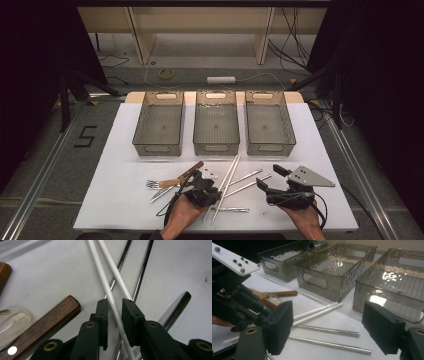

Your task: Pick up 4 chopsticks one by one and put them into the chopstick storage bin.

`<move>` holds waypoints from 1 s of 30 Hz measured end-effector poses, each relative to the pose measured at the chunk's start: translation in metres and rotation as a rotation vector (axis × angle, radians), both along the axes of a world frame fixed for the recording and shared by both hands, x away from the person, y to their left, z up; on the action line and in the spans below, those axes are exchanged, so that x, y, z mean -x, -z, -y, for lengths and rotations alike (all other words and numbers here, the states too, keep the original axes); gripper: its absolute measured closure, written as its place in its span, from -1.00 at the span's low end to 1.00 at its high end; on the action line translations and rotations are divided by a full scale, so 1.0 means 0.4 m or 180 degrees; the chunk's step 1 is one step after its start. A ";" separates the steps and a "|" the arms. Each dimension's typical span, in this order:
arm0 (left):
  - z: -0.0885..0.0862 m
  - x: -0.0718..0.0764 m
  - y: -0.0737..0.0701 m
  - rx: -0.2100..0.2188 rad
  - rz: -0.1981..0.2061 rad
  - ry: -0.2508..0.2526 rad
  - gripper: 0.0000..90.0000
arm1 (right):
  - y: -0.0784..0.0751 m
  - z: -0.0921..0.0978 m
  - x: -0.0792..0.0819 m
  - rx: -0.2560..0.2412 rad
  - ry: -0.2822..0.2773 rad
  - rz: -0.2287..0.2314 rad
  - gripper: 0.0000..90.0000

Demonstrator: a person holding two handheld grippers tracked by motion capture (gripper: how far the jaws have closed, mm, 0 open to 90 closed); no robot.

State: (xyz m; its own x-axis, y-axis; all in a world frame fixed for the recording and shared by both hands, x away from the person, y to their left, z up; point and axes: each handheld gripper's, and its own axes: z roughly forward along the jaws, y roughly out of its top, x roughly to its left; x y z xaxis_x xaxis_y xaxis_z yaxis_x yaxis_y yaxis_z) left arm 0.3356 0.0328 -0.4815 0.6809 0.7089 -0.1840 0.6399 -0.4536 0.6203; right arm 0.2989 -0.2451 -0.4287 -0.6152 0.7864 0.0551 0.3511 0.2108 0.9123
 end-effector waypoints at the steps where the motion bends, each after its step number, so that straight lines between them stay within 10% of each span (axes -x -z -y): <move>1: 0.000 0.000 0.000 -0.0012 0.0008 0.0003 0.67 | 0.001 -0.001 0.000 0.0011 0.0005 -0.0010 -0.41; 30: -0.006 0.000 -0.001 0.0032 -0.0019 -0.0213 0.80 | 0.005 -0.001 -0.003 0.0041 0.0033 -0.0052 -0.39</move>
State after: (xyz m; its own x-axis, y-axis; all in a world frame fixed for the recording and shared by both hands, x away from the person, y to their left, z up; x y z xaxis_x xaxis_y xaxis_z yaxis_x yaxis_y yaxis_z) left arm 0.3355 0.0351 -0.4810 0.6309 0.7509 -0.1952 0.6722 -0.4034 0.6208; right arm 0.3001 -0.2446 -0.4305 -0.6060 0.7935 0.0548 0.3682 0.2188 0.9037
